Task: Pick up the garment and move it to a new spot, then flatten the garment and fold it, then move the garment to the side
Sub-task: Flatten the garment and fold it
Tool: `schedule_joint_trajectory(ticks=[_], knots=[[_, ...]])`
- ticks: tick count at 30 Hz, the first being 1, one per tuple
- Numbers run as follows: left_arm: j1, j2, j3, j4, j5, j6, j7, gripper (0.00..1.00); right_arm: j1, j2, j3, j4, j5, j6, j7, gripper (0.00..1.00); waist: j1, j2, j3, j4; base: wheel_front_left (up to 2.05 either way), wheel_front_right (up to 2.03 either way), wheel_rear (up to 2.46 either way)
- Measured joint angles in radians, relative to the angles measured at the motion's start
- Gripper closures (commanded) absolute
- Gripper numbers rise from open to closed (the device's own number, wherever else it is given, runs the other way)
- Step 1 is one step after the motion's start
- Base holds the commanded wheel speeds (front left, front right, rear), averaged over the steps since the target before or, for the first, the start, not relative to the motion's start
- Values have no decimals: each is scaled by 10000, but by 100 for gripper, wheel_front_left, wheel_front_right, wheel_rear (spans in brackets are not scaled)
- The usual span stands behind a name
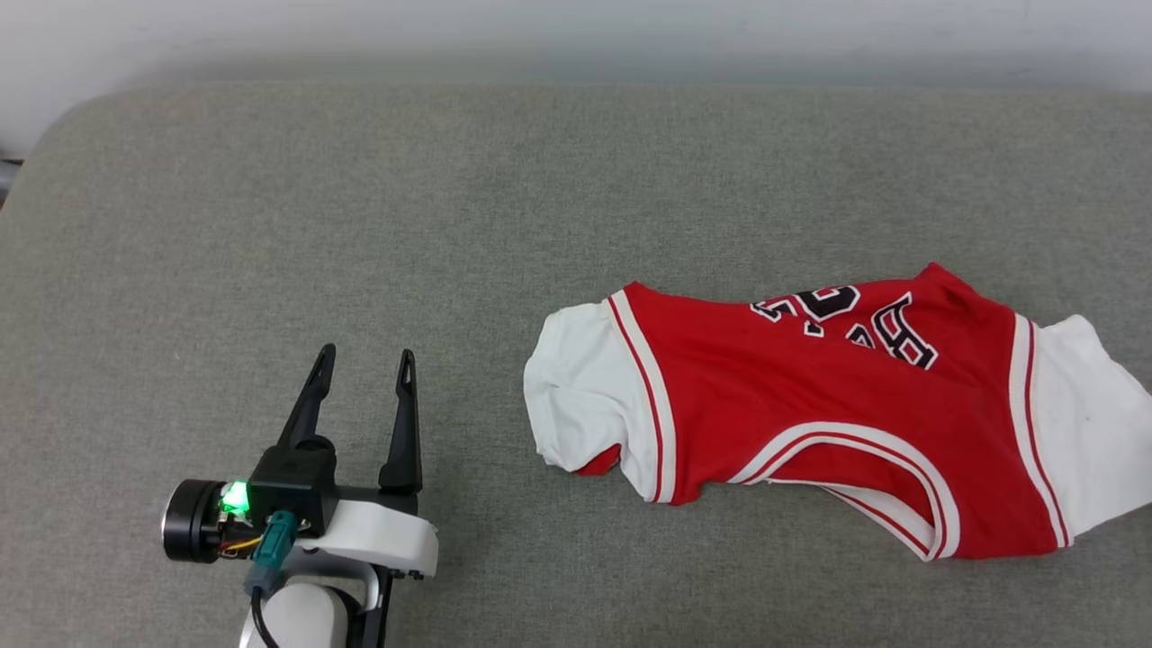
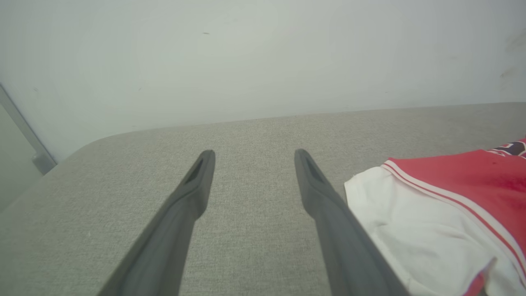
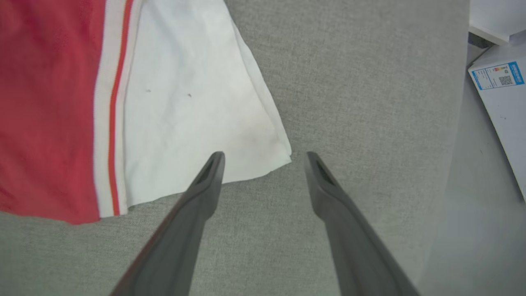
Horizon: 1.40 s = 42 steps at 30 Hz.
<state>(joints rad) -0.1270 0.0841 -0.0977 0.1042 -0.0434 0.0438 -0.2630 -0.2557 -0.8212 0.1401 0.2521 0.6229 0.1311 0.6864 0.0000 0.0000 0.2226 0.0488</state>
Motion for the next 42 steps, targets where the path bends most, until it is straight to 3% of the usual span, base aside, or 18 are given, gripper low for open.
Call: schedule_joint_trajectory(ticks=[13,14,15,22,27,34,42], knots=[[-465,-46,-84,-71,59,59,0,0,-1183,746,761,2688,-199,-2,-635,0,0,-1,1050,344,0,0,0],[-469,-46,-67,-59,59,71,0,0,-1224,748,849,2738,-104,-4,-788,30,0,-1,1038,325,0,0,0],[-478,-46,-56,-44,58,88,0,0,-1293,746,905,2775,-33,-4,-991,100,0,0,1012,304,0,0,0],[-432,-65,-73,117,40,88,0,0,-1231,658,867,2251,644,2,-2667,100,1,0,485,195,0,0,0],[-69,-69,-52,201,25,88,0,0,152,376,234,1467,1064,2,-3409,100,0,0,-34,118,0,0,0],[259,-10,35,205,-35,69,0,0,2402,556,-986,1312,1578,4,-3425,100,0,0,-549,-157,0,0,0],[194,19,-35,307,-33,-65,0,0,2767,1586,-1258,2428,1551,2,-3183,100,0,0,-621,-232,0,0,0]])
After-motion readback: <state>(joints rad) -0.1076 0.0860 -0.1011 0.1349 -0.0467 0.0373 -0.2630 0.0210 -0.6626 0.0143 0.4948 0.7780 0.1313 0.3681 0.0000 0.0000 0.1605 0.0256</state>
